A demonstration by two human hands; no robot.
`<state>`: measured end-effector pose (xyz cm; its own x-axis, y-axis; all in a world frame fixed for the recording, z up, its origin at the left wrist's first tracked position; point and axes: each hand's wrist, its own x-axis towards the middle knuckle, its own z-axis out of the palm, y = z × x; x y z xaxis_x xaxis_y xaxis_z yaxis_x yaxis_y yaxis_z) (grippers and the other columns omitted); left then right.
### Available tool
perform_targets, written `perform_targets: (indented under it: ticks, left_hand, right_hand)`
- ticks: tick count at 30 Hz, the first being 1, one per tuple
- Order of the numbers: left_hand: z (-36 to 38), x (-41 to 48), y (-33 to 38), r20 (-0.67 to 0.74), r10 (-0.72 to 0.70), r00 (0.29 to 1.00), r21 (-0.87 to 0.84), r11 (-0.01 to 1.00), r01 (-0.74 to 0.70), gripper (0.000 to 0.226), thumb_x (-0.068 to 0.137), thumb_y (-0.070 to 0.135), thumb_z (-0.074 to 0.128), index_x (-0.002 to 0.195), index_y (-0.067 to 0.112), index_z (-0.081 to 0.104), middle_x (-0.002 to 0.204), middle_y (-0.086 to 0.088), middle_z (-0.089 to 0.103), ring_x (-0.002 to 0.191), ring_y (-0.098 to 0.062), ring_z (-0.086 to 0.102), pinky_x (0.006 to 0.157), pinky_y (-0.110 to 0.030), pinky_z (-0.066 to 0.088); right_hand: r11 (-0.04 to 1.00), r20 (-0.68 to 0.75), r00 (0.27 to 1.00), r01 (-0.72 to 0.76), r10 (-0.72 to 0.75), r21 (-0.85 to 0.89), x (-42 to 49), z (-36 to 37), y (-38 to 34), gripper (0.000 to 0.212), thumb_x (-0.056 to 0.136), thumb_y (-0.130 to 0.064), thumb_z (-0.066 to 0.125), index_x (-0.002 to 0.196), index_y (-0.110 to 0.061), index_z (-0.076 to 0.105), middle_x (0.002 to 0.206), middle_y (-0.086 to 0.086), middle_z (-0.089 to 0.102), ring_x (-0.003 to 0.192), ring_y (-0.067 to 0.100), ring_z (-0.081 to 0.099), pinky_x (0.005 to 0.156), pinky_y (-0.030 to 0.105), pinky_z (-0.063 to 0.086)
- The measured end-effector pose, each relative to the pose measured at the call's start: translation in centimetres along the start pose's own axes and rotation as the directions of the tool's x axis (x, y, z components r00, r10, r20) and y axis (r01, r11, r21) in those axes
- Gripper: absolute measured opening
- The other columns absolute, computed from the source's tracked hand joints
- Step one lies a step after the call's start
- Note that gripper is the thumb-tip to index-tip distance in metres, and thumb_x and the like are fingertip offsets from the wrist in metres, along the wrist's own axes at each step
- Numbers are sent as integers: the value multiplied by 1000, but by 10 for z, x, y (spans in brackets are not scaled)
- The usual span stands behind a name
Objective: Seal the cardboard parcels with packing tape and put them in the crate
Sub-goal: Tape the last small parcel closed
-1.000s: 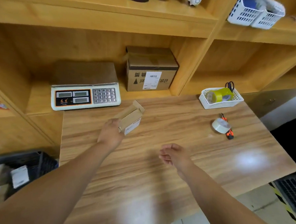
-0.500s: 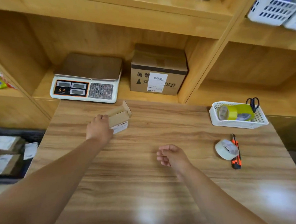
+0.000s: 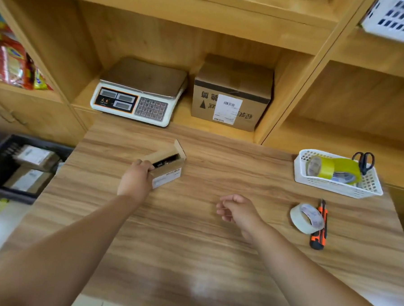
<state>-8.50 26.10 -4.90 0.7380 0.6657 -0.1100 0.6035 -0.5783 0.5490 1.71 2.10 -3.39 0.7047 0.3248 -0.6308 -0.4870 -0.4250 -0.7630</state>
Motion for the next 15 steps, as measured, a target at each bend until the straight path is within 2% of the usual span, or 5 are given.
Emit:
perform_targets:
  ticks: [5,10,13,15]
  left_hand:
    - [12,-40,9,88,77,993,-84,994,-70,19,93,8,48,107,8,60,109,-6,51,86,-27,56,70,-31,44]
    - [25,-76,18,199,225,954,-137,970,-200,15,93,14,52,104,12,62,99,7,49,85,-14,50,66,-25,33]
    - [31,-92,22,213,324,922,-216,936,-279,11,94,18,55,89,12,63,89,6,51,83,-11,48,65,-23,32]
    - [34,-98,24,203,348,915,-265,919,-291,20,95,16,54,75,16,56,80,9,49,79,-11,47,63,-20,31]
  right_hand:
    - [999,2,1000,-3,3,-33,-4,6,0,16,95,-2,46,92,-10,60,82,5,66,67,14,62,55,20,48]
    - [1000,-86,996,4,-5,-16,-13,7,9,12,96,-7,49,92,-11,60,88,6,64,73,16,61,60,25,50]
    - [999,-149,989,5,-11,-40,-20,7,13,11,95,-18,54,91,-10,60,85,4,58,74,17,56,63,28,52]
    - [996,-190,982,1,-17,-85,-25,8,18,15,93,-21,57,93,-7,61,80,2,56,71,16,54,67,33,54]
